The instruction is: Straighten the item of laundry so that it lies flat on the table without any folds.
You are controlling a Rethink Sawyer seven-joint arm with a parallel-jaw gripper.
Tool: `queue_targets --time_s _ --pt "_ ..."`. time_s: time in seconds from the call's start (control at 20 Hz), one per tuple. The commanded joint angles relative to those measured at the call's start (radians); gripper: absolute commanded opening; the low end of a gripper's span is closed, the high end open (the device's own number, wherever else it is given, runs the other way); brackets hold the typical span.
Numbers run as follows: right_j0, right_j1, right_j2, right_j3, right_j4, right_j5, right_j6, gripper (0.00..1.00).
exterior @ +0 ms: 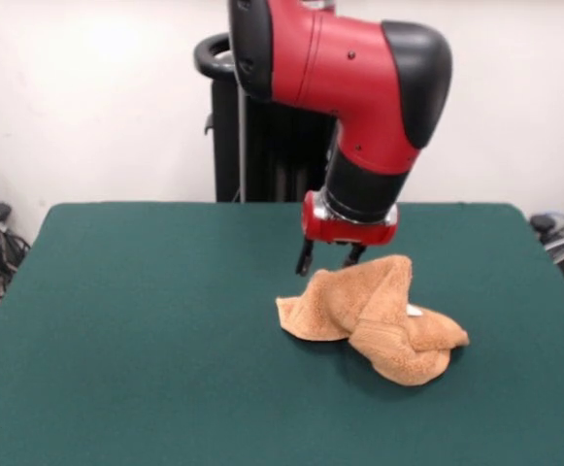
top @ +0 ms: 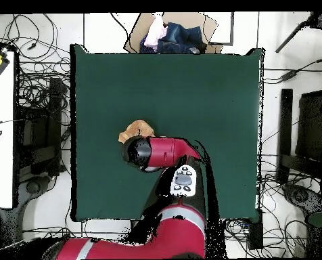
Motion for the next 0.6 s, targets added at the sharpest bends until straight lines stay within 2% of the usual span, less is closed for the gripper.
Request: queue_targets --time_s 0.05,0.5,0.55,0.6 --pt "0.012 0.088 -0.009 -0.035 -0.014 -0.080 0.196 1.00" --pt "0.003 0.065 -0.002 -0.017 -0.009 -0.105 0.179 1.00" --pt "0.009 0.065 -0.008 -0.017 -0.011 -0.114 0.187 0.00" --pt "0.012 0.066 -0.012 -0.020 -0.014 -0.107 0.185 0.00"
